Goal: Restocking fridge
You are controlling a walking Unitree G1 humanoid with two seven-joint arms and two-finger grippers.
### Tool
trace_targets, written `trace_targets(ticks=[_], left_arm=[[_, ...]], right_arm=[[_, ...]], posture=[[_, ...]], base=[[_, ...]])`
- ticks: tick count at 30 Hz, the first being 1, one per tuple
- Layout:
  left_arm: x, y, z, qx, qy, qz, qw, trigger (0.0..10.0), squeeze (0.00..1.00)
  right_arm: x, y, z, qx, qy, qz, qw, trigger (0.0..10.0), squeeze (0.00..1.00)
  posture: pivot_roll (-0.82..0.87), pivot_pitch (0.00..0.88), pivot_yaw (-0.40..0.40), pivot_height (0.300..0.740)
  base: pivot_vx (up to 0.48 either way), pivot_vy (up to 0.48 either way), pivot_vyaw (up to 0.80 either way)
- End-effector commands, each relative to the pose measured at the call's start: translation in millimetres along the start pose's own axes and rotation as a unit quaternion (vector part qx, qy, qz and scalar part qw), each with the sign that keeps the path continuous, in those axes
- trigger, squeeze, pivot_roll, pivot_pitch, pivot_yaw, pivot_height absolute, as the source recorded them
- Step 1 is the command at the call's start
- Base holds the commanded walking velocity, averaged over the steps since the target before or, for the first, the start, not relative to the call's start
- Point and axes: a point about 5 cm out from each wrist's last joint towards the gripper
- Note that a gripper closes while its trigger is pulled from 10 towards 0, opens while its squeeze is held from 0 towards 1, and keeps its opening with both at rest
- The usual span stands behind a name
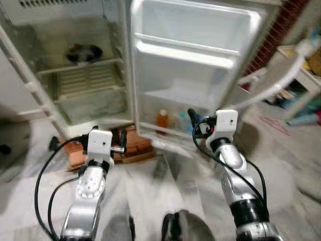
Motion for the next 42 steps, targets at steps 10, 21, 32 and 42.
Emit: trace_targets(ticks=[10,21,32,42], left_arm=[[-1.9,2.2,6.0,0.016,-0.001,-0.007,1.000,10.0,0.00],[-4.9,3.5,7.5,0.018,0.001,0.009,1.000,10.0,0.00],[-5.1,2.5,6.0,0.015,0.011,0.021,1.000,10.0,0.00],[-2.8,3.2,5.8,0.014,0.014,0.019,1.000,10.0,0.00]], right_arm=[[11.2,0.0,9.7,0.029,-0.003,-0.018,0.999,10.0,0.00],[13.9,-2.9,10.2,0.038,-0.029,-0.022,0.999,10.0,0.00],[7.9,0.6,14.8,0.049,-0.010,0.004,0.999,10.0,0.00],[3.4,3.5,19.4,0.060,-0.004,0.020,0.998,10.0,0.00]], posture=[[0.07,0.124,-0.060,0.740],[0.07,0.129,-0.057,0.740],[0.08,0.131,-0.065,0.740],[0.08,0.123,-0.066,0.740]], base=[[0.221,-0.388,0.00],[0.396,-0.264,0.00],[0.346,-0.319,0.56],[0.288,-0.379,0.72]])
Point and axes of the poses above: a point about 5 cm out from each wrist's last joint towards the gripper, its own y axis pointing out of the wrist towards the gripper, its own z axis along the axis of the wrist's last joint, x = y × z, and after that the axes turned 2 degrees about -y, right-handed
